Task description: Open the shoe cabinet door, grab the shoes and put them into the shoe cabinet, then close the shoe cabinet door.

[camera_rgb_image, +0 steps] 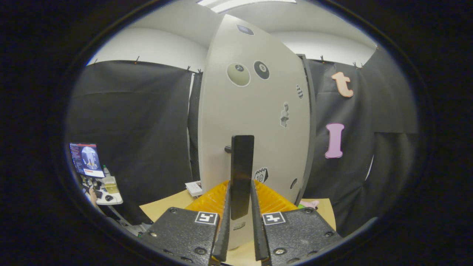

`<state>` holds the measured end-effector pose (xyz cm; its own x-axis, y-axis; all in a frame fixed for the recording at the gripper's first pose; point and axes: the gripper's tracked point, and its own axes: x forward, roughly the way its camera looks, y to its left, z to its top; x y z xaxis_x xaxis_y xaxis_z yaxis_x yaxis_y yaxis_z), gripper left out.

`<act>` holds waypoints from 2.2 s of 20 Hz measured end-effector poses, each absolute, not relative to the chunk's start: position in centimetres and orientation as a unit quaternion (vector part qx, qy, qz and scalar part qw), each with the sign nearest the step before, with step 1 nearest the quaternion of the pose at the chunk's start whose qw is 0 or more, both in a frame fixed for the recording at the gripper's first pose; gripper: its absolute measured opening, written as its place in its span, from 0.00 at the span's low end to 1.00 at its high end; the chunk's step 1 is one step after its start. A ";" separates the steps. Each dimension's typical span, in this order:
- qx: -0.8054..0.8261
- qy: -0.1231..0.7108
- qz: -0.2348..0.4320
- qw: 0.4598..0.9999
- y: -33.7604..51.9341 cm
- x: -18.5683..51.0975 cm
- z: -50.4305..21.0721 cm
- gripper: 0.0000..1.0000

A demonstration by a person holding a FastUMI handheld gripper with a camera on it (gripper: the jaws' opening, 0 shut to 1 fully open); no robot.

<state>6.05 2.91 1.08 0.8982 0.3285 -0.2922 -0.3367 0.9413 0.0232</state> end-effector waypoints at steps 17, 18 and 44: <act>0.010 0.101 0.006 0.995 -13.4 6.3 2.5 0.04; 0.004 0.100 0.009 0.995 -13.5 6.4 2.2 0.04; 0.004 0.088 0.087 0.992 5.9 -1.1 -9.6 0.82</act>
<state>-1.12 5.88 -9.64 0.9694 0.1743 -0.1732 -0.1730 0.9847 0.0226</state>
